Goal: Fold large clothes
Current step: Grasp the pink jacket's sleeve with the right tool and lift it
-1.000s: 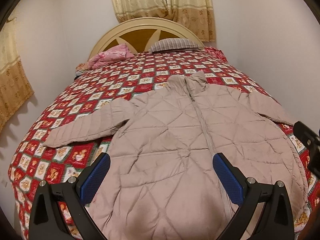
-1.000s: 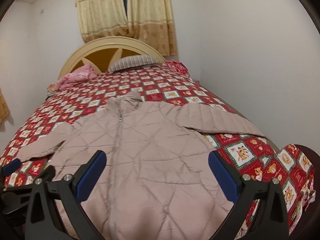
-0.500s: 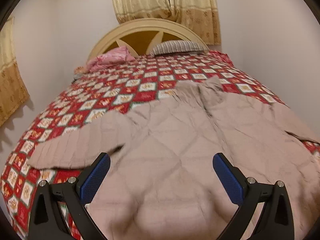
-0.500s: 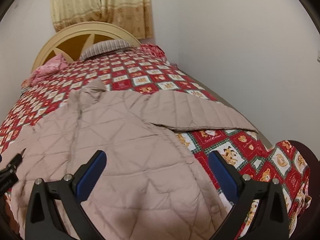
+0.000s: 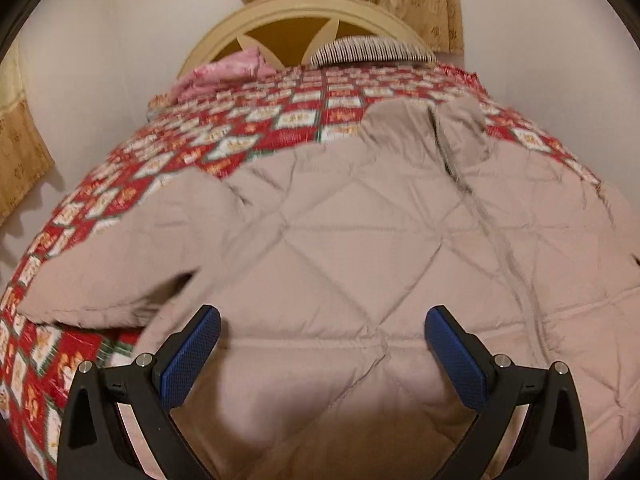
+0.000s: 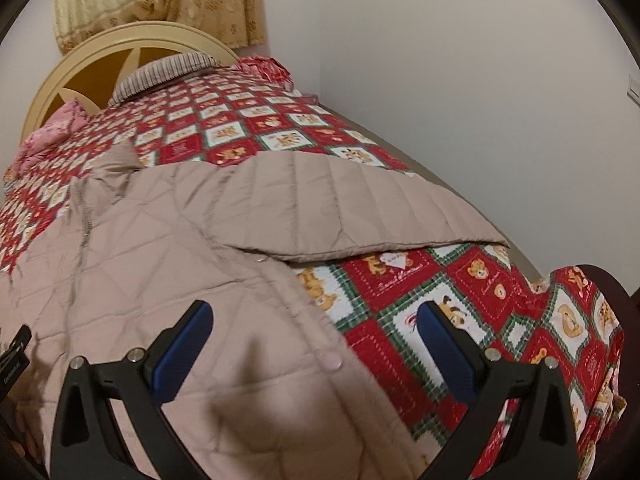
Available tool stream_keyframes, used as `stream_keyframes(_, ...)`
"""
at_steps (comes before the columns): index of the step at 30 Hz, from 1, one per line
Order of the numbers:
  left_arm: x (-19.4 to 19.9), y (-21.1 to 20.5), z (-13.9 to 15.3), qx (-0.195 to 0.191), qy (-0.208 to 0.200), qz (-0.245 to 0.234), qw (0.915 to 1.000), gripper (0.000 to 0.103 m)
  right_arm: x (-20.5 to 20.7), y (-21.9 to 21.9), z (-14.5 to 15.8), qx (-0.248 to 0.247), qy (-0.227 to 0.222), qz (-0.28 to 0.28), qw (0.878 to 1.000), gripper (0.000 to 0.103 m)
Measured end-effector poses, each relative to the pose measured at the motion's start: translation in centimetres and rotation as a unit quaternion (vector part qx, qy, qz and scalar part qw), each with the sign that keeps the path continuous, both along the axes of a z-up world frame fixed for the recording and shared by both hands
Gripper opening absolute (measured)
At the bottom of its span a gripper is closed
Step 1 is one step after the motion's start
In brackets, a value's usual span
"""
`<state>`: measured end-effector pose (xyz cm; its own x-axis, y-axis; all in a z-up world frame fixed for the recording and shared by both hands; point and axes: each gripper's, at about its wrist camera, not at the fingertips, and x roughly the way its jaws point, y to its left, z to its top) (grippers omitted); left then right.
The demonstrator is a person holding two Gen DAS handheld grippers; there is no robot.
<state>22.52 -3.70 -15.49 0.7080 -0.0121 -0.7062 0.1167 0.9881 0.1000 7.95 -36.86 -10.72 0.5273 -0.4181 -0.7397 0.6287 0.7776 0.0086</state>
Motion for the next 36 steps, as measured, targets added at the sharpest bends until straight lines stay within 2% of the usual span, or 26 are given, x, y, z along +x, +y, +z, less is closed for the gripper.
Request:
stream_keyframes(3,0.6,0.1,-1.0,-0.005,0.021,0.003,0.9998,0.102,0.7,-1.0,-0.4,-0.007,0.01,-0.005,1.0,0.103)
stream_keyframes(9,0.5,-0.1,-1.3,-0.004,0.026,0.003,0.9997,0.102,1.2,-3.5,-1.5,-0.026,0.027,-0.022,0.999,0.102)
stream_keyframes(11,0.6,-0.1,-1.4,-0.004,0.028,0.003,0.9996,0.102,1.1,-5.2,-2.0,-0.013,0.024,-0.032,0.999,0.099)
stream_keyframes(14,0.6,-0.1,-1.4,-0.005,0.031,0.003,0.9995,0.102,0.0,-9.0,-2.8,0.04,-0.002,-0.06,0.997,0.085)
stream_keyframes(17,0.8,-0.1,-1.5,-0.006,0.032,0.003,0.9995,0.102,-2.1,-14.8,-4.1,0.109,-0.035,-0.133,0.984,0.084)
stream_keyframes(21,0.9,-0.1,-1.5,-0.006,0.034,0.003,0.9994,0.102,-3.2,-20.0,-6.2,0.184,-0.056,-0.196,0.962,0.082)
stream_keyframes(22,0.9,-0.1,-1.6,-0.006,0.034,0.003,0.9994,0.102,-3.3,-20.7,-6.6,0.193,-0.058,-0.207,0.957,0.079)
stream_keyframes(26,0.9,-0.1,-1.6,-0.006,0.035,0.003,0.9994,0.102,-4.2,-24.4,-8.3,0.211,-0.09,-0.288,0.93,0.078)
stream_keyframes(30,1.0,-0.1,-1.7,-0.006,0.035,0.003,0.9994,0.102,-3.6,-26.9,-9.2,0.221,-0.087,-0.316,0.919,0.077)
stream_keyframes(32,1.0,-0.1,-1.8,-0.006,0.036,0.003,0.9993,0.102,-3.5,-27.7,-9.4,0.215,-0.08,-0.323,0.918,0.067)
stream_keyframes(34,1.0,-0.1,-1.8,-0.006,0.036,0.003,0.9993,0.102,-3.0,-28.0,-9.3,0.203,-0.056,-0.324,0.922,0.036)
stream_keyframes(35,1.0,-0.1,-1.8,-0.007,0.036,0.003,0.9993,0.102,-3.3,-28.4,-9.2,0.202,-0.054,-0.319,0.924,0.029)
stream_keyframes(36,1.0,-0.1,-1.8,-0.007,0.036,0.003,0.9993,0.102,-3.7,-28.3,-9.0,0.2,-0.058,-0.315,0.926,0.017)
